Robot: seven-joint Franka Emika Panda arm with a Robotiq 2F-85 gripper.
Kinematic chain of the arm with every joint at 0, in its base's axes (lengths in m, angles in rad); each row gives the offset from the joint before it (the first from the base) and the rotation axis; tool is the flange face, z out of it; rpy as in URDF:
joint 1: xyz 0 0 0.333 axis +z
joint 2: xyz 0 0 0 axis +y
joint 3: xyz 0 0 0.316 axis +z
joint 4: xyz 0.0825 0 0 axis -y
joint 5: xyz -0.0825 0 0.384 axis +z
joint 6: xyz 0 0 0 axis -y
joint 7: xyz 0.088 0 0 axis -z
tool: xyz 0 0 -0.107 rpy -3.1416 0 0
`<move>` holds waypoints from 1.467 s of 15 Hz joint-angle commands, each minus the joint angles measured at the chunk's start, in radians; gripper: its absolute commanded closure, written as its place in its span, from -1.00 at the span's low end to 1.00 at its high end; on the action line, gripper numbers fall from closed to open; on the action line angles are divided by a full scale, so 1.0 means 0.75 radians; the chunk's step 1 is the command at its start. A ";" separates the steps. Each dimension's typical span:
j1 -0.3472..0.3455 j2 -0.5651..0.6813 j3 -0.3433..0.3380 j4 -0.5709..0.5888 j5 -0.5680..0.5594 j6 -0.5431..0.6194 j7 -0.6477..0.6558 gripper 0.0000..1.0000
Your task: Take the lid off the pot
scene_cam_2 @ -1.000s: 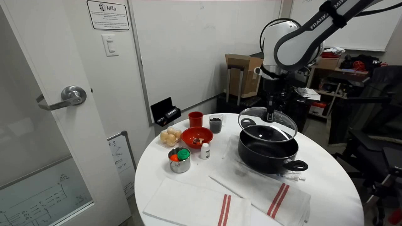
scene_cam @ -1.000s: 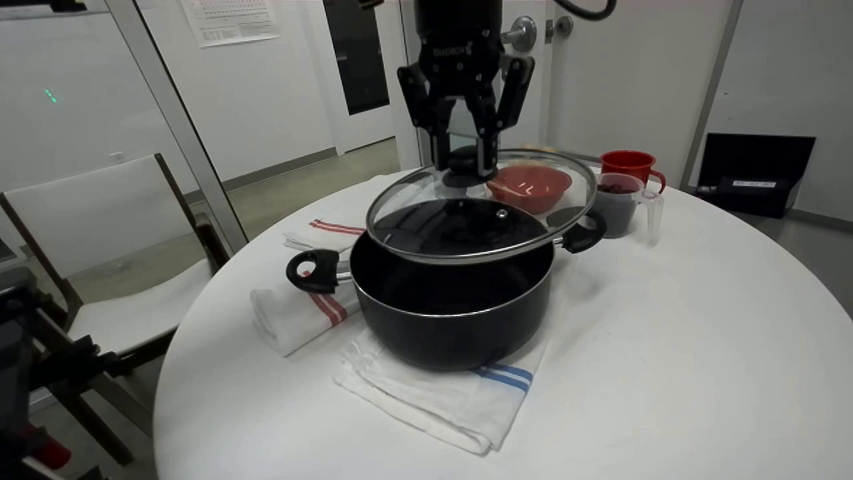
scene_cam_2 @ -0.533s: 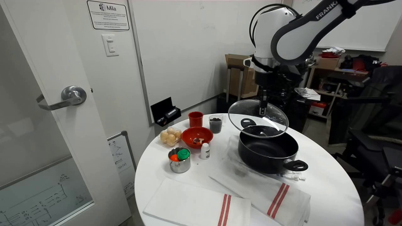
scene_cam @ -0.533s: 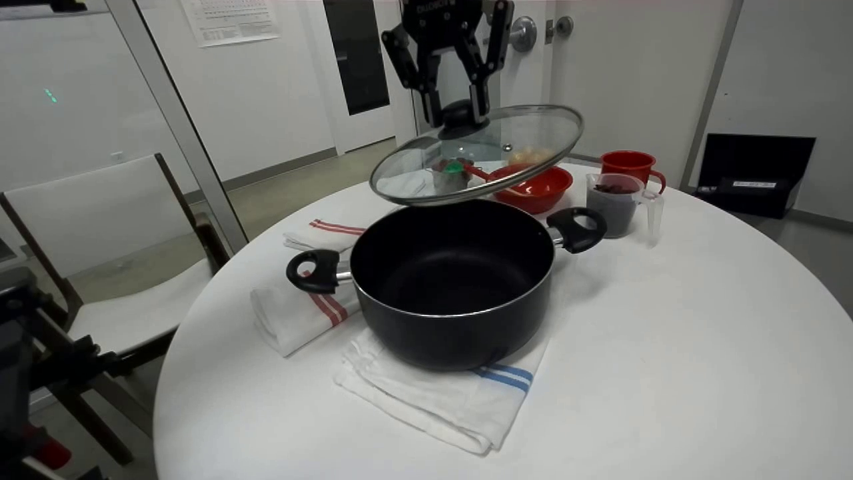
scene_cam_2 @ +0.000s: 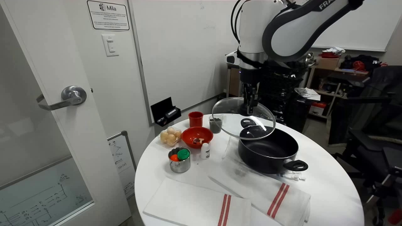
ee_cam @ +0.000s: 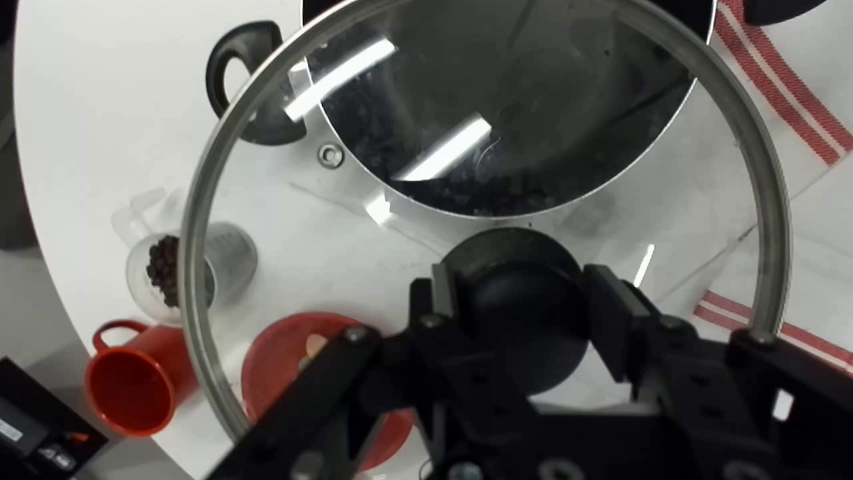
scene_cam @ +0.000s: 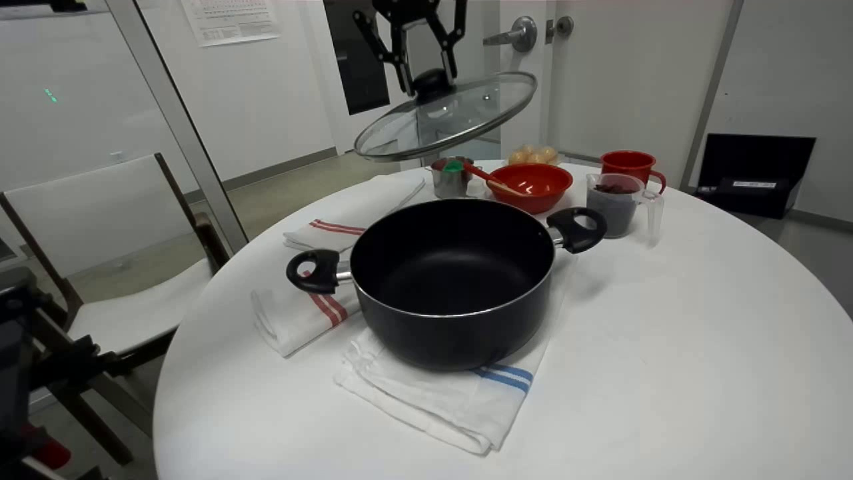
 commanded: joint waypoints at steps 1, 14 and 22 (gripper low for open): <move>0.032 0.013 0.045 0.087 -0.063 -0.080 -0.142 0.50; 0.176 0.092 0.108 0.066 -0.237 -0.054 -0.568 0.50; 0.263 0.206 0.123 0.022 -0.407 0.056 -0.698 0.50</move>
